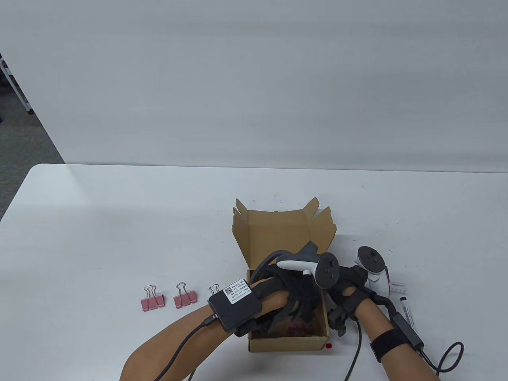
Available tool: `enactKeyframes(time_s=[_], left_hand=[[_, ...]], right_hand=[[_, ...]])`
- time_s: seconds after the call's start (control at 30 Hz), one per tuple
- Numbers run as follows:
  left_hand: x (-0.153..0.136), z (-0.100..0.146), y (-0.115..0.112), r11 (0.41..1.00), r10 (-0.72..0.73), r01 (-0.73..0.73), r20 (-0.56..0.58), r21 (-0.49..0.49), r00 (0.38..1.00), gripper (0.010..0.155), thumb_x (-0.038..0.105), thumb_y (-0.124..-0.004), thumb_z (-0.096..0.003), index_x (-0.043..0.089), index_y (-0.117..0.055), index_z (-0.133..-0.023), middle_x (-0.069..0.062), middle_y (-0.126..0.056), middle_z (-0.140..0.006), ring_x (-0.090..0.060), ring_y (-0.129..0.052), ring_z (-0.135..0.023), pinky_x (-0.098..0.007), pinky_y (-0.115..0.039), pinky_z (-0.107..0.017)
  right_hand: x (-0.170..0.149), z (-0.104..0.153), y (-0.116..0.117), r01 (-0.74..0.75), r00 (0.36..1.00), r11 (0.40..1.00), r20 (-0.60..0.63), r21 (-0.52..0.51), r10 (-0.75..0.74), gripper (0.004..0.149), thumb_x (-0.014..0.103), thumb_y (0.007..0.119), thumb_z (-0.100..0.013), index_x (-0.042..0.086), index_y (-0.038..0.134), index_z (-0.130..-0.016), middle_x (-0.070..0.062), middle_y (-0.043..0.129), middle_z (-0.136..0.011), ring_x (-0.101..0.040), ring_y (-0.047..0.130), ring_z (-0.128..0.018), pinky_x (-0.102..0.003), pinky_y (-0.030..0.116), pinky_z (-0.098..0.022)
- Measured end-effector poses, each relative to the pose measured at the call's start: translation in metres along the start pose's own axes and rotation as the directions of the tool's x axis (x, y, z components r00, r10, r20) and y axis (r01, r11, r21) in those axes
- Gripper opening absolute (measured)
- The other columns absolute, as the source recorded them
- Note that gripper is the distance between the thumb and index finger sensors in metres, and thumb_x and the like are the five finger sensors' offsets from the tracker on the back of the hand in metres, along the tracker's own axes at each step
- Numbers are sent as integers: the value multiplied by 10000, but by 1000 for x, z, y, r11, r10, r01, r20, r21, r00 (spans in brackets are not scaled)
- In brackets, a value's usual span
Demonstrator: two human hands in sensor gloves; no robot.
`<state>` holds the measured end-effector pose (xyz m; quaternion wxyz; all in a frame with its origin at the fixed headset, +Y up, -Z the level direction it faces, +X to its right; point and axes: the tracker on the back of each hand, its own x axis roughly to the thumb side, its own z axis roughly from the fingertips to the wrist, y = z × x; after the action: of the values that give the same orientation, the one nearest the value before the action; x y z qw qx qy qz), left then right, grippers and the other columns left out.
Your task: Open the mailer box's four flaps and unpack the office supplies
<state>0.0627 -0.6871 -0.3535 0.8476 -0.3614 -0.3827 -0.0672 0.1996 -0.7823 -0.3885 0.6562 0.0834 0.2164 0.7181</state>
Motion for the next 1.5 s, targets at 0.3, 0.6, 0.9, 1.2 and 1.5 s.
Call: enactKeyframes(time_s=[0.3, 0.6, 0.9, 1.2, 1.5], left_hand=[[8, -18, -13, 995, -71, 71, 2, -67, 997, 511, 383, -922, -488, 207, -826, -958, -149, -886, -995, -437, -889, -879, -668, -600, -709], [9, -26, -18, 993, -107, 107, 14, -52, 994, 468, 363, -901, -499, 224, -834, -942, -139, -892, -983, -430, -895, -868, -662, -604, -709], [1, -17, -8, 996, -84, 83, 23, 42, 996, 398, 331, -876, -509, 214, -883, -888, -133, -934, -934, -415, -927, -825, -656, -619, -703], [7, -17, -13, 996, -81, 79, 42, 50, 996, 479, 383, -877, -504, 196, -836, -943, -149, -900, -980, -435, -897, -866, -668, -604, -705], [8, -18, -17, 990, -105, 100, 50, 98, 993, 410, 366, -876, -504, 224, -891, -888, -130, -950, -925, -418, -936, -814, -652, -630, -696]], right_hand=[[0, 0, -1, -2, 1000, 1000, 1, -2, 2, 636, 510, 754, -479, 14, 764, -877, -252, 762, -898, -544, 654, -801, -654, 496, -544], [0, 0, 0, -1, 1000, 1000, 1, -2, 1, 640, 511, 755, -477, 13, 763, -878, -251, 763, -898, -544, 653, -801, -654, 495, -545], [0, 0, -1, 5, 1000, 1000, -1, 0, -5, 640, 511, 756, -476, 13, 763, -878, -252, 762, -898, -544, 653, -801, -654, 495, -545], [0, 0, 0, 12, 1000, 1000, -2, 1, -12, 642, 510, 758, -475, 10, 764, -877, -254, 762, -898, -545, 653, -801, -655, 495, -545], [0, 0, -1, 23, 1000, 1000, -4, 5, -23, 641, 506, 761, -475, 8, 762, -879, -255, 760, -899, -546, 651, -803, -656, 493, -546]])
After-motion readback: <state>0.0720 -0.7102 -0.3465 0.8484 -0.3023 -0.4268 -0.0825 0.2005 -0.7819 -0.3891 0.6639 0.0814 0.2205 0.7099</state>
